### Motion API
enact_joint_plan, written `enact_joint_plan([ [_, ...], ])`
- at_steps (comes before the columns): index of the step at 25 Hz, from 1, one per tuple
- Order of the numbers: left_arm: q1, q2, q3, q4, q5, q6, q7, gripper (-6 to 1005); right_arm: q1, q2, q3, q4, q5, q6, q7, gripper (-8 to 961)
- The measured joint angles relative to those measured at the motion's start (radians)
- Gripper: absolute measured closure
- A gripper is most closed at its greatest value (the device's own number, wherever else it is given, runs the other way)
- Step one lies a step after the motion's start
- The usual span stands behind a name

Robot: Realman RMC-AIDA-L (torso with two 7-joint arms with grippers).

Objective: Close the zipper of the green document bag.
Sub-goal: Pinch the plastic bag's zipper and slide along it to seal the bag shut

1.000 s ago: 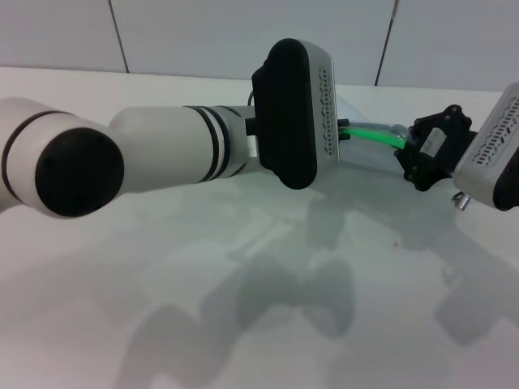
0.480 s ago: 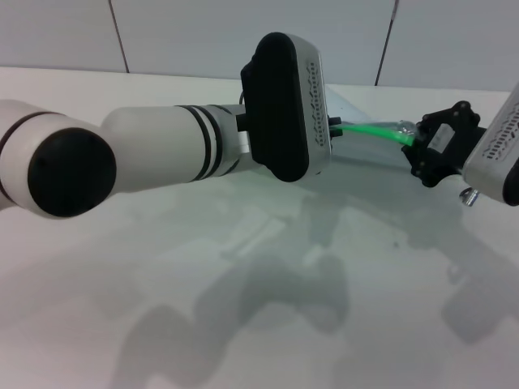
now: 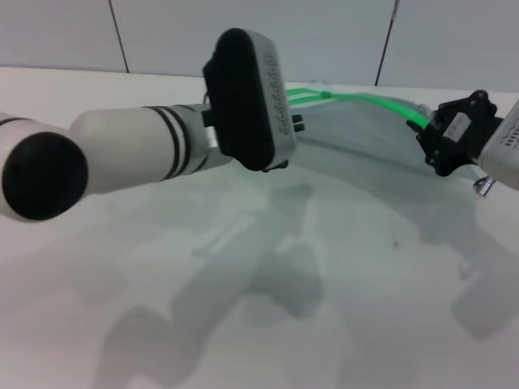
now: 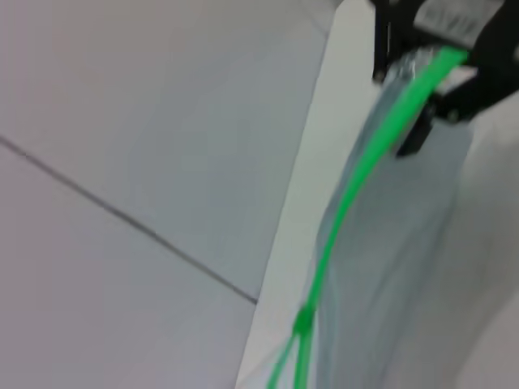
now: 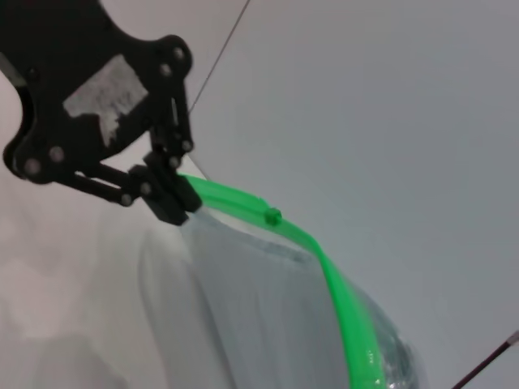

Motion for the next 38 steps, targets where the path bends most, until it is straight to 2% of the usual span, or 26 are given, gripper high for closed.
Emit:
enact_joint_plan([
  [19,0.007,-0.003,0.001,-0.042,0.000,-0.007,0.004,932,0.002,0.001,0.000,0.007,-0.005,-0.001,0.000,903],
  [29,0.006,-0.006,0.001,-0.064,0.070,-0.009,-0.007,637,0.007,0.001,-0.004,0.019,-0.005,-0.001,0.000,903],
  [35,-0.012,-0.006,0.000,-0.070,0.071,-0.002,-0.014,636,0.009,0.001,-0.010,0.012,-0.005,-0.006,0.000,903],
  [37,-0.017,-0.006,0.001,-0.067,0.072,-0.001,-0.017,417,0.009,0.001,-0.010,0.010,-0.003,-0.017,0.000,903],
  [38,-0.018,-0.006,0.001,-0.066,0.073,-0.001,-0.017,415,0.010,0.001,-0.010,0.008,-0.002,-0.022,0.000,903],
])
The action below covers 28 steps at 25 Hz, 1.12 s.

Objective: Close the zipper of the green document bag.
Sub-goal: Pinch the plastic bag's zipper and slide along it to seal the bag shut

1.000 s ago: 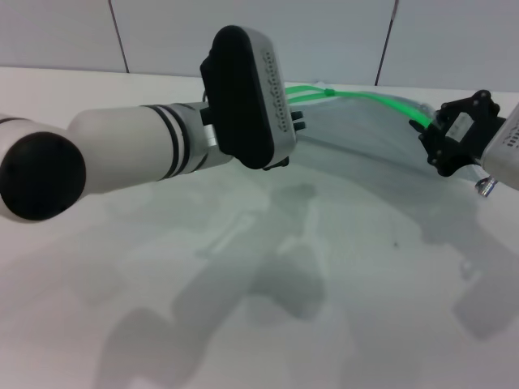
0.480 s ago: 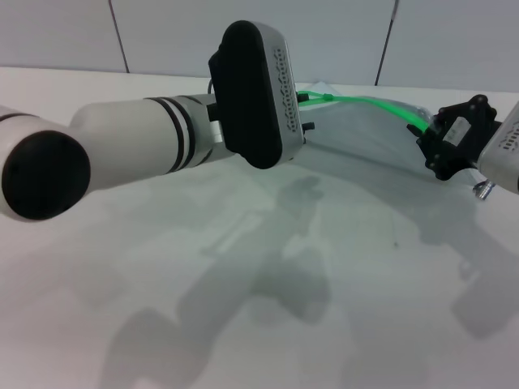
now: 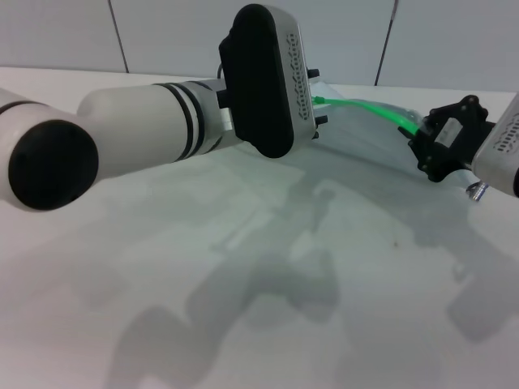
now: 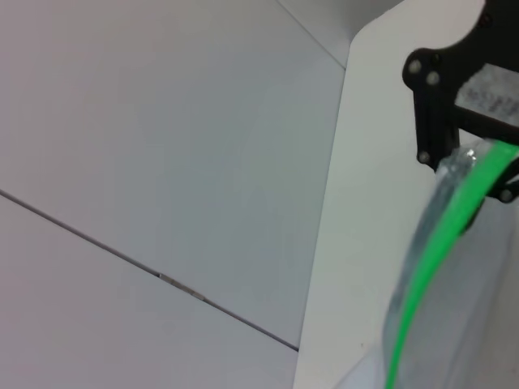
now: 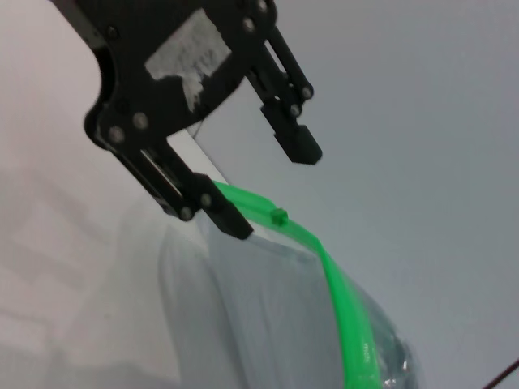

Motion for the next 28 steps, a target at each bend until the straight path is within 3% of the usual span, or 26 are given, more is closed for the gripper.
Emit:
enact_joint_plan([
  [16,-0.012,0.002,0.001,0.009,0.001,0.016,0.009,410,-0.012,0.003,-0.017,-0.057,0.000,-0.028,0.000,903],
  [21,-0.021,0.003,0.002,0.030,0.001,0.017,0.009,491,-0.032,0.003,-0.031,-0.090,-0.004,-0.030,0.000,903],
  [28,-0.026,0.003,0.002,0.043,0.001,0.021,0.009,732,-0.036,0.003,-0.040,-0.103,-0.004,-0.030,0.000,903],
])
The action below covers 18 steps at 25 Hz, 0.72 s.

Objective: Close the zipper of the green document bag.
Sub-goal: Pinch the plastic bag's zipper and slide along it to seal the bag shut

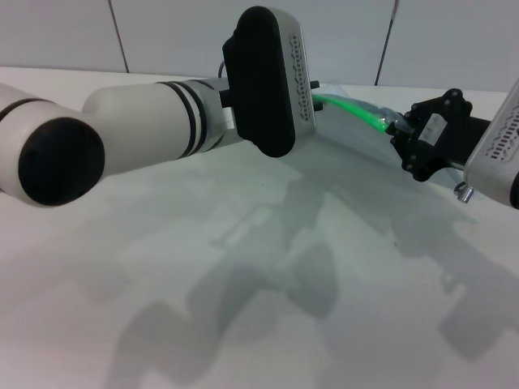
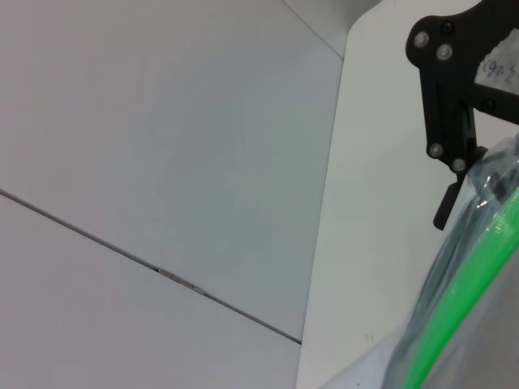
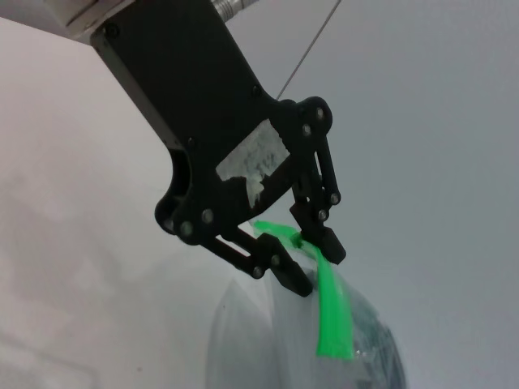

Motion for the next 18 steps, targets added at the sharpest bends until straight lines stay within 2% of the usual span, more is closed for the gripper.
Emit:
enact_joint_plan([
  [12,0.000,0.000,0.008,0.004,0.000,0.007,-0.007,809,0.000,0.000,0.005,0.017,0.000,0.005,-0.002,906],
  [18,0.010,-0.001,0.001,0.004,0.000,0.007,-0.015,893,0.000,0.000,0.013,0.023,0.000,0.008,-0.001,906],
])
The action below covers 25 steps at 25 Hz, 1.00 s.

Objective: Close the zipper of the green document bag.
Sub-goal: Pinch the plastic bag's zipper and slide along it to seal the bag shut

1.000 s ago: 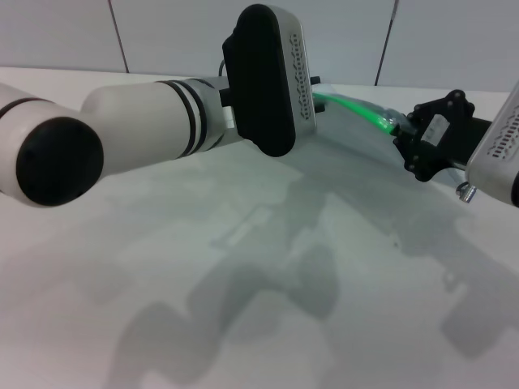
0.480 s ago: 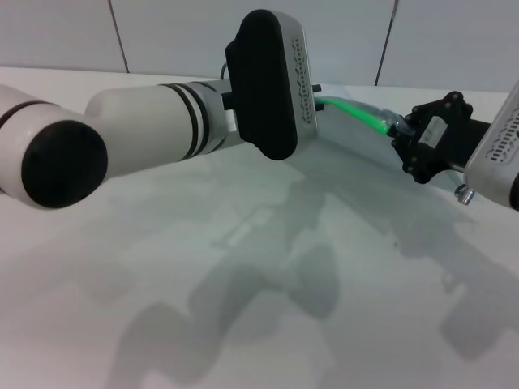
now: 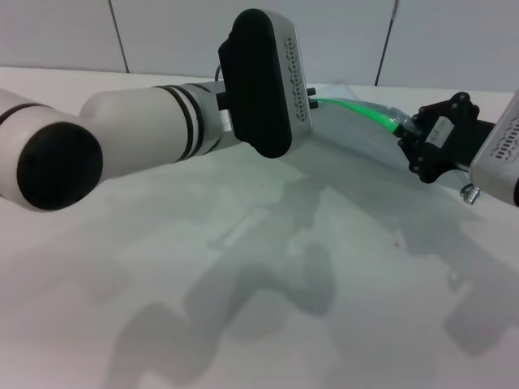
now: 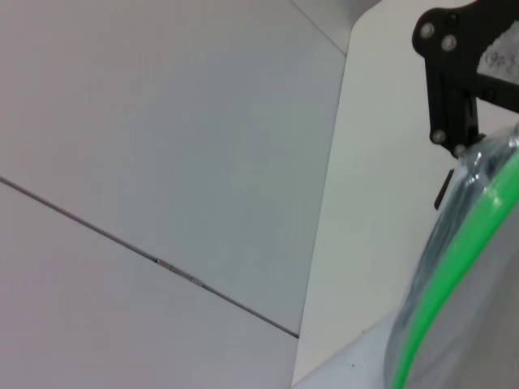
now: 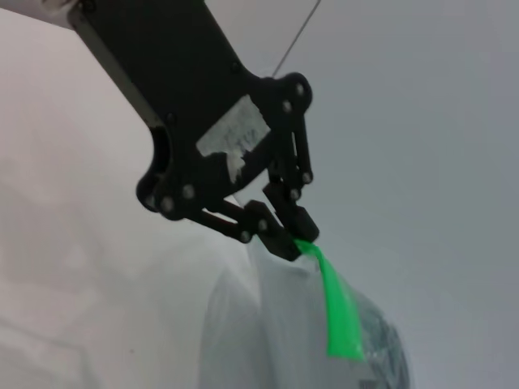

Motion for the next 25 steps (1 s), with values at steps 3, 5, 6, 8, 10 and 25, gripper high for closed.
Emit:
enact_joint_plan([
  [3,0.002,0.001,-0.003,0.000,0.000,0.000,-0.007,900,0.000,-0.001,0.007,0.004,-0.001,0.003,0.001,906],
  [5,0.004,0.001,-0.007,0.000,0.000,0.000,-0.008,904,0.000,-0.001,0.012,0.005,-0.001,0.004,0.001,906],
  [6,0.005,0.001,-0.009,0.000,0.000,0.000,-0.008,906,0.000,-0.001,0.014,0.005,-0.001,0.004,0.001,906],
  [8,0.009,0.001,-0.014,0.000,0.000,0.000,-0.008,912,0.000,-0.001,0.015,0.005,-0.001,0.004,0.001,906],
  [10,0.010,0.001,-0.016,0.000,0.000,-0.001,-0.008,917,0.000,-0.001,0.016,0.005,-0.001,0.004,0.001,906],
  [25,0.006,0.002,-0.009,-0.013,0.000,-0.004,-0.009,937,0.001,-0.001,0.017,0.009,-0.001,0.004,0.001,905],
])
